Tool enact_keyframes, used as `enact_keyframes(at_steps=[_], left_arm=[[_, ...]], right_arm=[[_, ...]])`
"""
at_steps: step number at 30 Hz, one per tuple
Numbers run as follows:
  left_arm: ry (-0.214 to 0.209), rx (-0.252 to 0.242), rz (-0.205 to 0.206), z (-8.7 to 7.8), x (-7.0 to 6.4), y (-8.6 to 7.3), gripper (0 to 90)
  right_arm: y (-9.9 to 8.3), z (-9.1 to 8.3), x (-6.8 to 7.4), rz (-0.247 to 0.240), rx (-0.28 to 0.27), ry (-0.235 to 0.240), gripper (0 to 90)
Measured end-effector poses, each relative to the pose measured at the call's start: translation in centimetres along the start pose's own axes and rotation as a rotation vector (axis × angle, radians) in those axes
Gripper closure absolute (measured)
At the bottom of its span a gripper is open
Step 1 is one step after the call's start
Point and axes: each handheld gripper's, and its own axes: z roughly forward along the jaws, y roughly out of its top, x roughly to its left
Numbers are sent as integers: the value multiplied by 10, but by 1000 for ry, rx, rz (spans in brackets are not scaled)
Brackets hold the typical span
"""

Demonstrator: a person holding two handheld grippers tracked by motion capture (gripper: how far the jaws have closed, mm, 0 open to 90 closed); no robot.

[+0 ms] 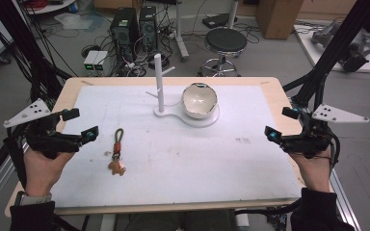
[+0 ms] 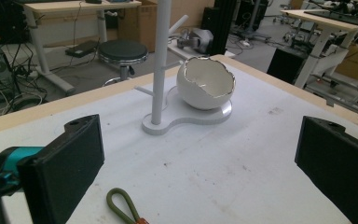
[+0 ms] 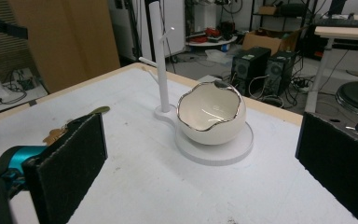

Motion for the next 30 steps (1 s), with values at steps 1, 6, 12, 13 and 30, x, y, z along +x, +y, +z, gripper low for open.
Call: enact_keyframes(at_steps=[1, 6, 12, 13, 30], left_arm=[[-1, 1, 0, 0, 0, 0, 17], [1, 2, -5, 0, 1, -1, 17], [1, 3, -9, 1, 1, -1, 17], [1, 3, -8, 1, 1, -1, 17], [1, 13, -12, 3, 4, -3, 17]], right_arm=[[0, 0, 0, 3, 1, -1, 10], [-1, 1, -1, 4, 6, -1, 10], [0, 1, 0, 5, 7, 1, 10], [-1, 1, 0, 3, 6, 2, 10], [-1, 1, -1, 9, 15, 6, 10]])
